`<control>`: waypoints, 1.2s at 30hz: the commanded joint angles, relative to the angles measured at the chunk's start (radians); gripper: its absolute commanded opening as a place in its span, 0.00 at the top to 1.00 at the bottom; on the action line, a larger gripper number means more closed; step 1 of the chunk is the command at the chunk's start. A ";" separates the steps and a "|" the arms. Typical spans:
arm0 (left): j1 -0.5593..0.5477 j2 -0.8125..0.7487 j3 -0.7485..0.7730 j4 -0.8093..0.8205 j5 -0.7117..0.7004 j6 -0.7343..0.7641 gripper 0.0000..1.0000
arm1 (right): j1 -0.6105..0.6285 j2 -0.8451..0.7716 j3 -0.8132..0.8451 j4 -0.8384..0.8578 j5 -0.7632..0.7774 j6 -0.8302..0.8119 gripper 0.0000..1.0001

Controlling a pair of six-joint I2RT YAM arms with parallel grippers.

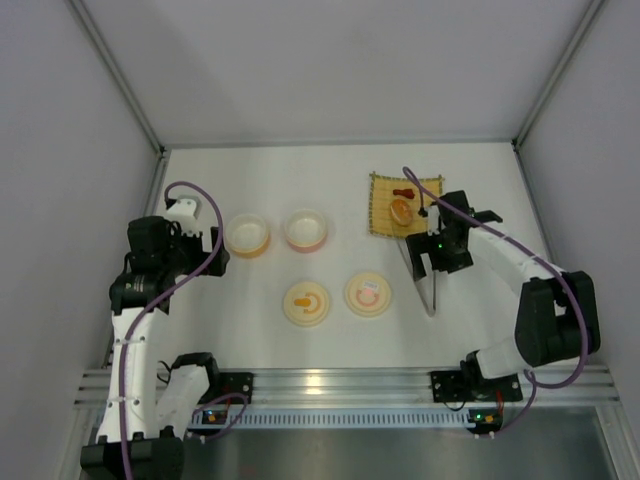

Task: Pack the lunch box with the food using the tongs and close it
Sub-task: Pick up the clamp at the center of the board.

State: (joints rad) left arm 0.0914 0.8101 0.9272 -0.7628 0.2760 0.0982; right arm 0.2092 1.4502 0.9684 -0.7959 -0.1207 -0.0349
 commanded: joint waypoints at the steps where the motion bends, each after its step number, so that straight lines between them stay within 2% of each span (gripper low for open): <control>1: 0.002 0.006 -0.005 0.040 0.015 -0.009 0.02 | 0.033 0.018 -0.011 0.118 -0.016 0.026 0.01; 14: 0.001 0.012 -0.008 0.040 0.019 -0.009 0.01 | 0.055 0.117 -0.010 0.202 0.061 0.082 0.01; 23: 0.002 0.017 -0.010 0.039 0.019 -0.009 0.02 | 0.056 0.099 -0.080 0.320 0.076 0.093 0.01; 27: 0.002 0.018 -0.011 0.040 0.020 -0.009 0.02 | 0.059 0.096 -0.100 0.359 0.078 0.095 0.02; 36: 0.002 0.021 -0.013 0.043 0.017 -0.012 0.01 | 0.068 0.095 -0.132 0.399 0.061 0.086 0.13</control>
State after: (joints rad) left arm 0.0914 0.8280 0.9230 -0.7624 0.2794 0.0982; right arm 0.2493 1.5520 0.8558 -0.4839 -0.0357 0.0456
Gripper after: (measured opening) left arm 0.984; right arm 0.876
